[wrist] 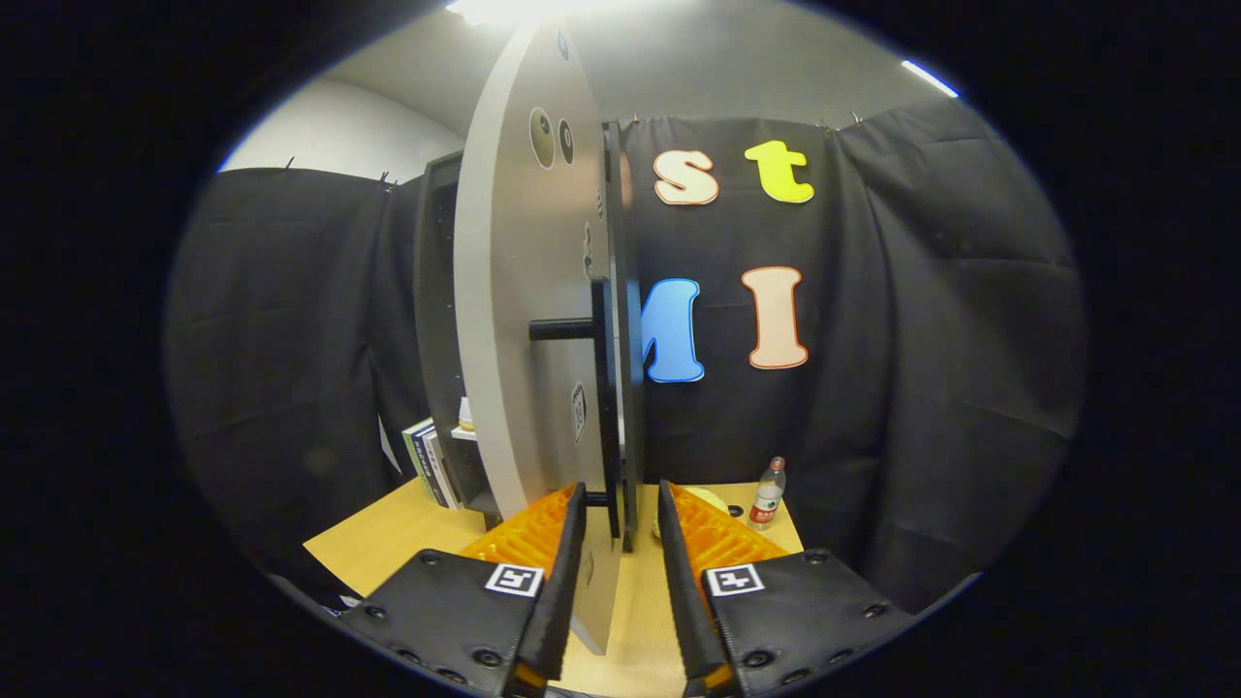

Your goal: Open the shoe cabinet door, grab the shoes and put them into the shoe cabinet, then close the shoe cabinet door.

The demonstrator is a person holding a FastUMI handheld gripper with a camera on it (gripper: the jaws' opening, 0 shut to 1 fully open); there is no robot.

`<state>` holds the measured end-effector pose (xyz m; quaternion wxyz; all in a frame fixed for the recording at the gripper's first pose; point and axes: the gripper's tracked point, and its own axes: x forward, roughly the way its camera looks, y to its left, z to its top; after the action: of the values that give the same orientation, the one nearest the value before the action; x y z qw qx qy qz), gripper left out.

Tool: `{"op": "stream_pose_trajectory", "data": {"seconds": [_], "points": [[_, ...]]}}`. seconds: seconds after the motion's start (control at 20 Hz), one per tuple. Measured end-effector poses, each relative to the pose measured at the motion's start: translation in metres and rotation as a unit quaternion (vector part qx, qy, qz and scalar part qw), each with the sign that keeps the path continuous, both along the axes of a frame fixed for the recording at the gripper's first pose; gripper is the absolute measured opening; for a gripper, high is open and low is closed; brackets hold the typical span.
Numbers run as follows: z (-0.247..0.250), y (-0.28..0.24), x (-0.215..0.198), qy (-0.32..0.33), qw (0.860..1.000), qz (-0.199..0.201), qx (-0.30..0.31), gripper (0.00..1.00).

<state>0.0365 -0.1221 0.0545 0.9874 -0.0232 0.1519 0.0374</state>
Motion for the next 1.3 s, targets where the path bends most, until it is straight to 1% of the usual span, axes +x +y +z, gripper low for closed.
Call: {"op": "stream_pose_trajectory", "data": {"seconds": [0.05,0.15,0.2,0.3,0.4,0.55,0.75,0.85,1.05,1.3], "points": [[0.005,-0.009,0.0,-0.01,1.0,-0.016,-0.017,0.57],[0.015,-0.015,-0.005,-0.026,0.998,-0.04,-0.028,0.83],[0.02,-0.014,-0.01,-0.034,0.998,-0.05,-0.019,0.86],[0.029,-0.001,-0.029,-0.054,0.997,-0.047,0.009,0.92],[0.053,0.015,-0.046,-0.085,0.995,-0.04,0.023,0.98],[0.074,0.047,-0.06,-0.121,0.992,-0.02,0.031,0.97],[0.067,0.11,-0.057,-0.126,0.991,0.029,0.033,0.97],[0.048,0.133,-0.05,-0.117,0.992,0.044,0.022,0.97],[-0.005,0.172,-0.03,-0.079,0.995,0.066,0.014,0.98],[-0.079,0.199,-0.008,-0.013,0.997,0.075,0.008,0.98]]}}
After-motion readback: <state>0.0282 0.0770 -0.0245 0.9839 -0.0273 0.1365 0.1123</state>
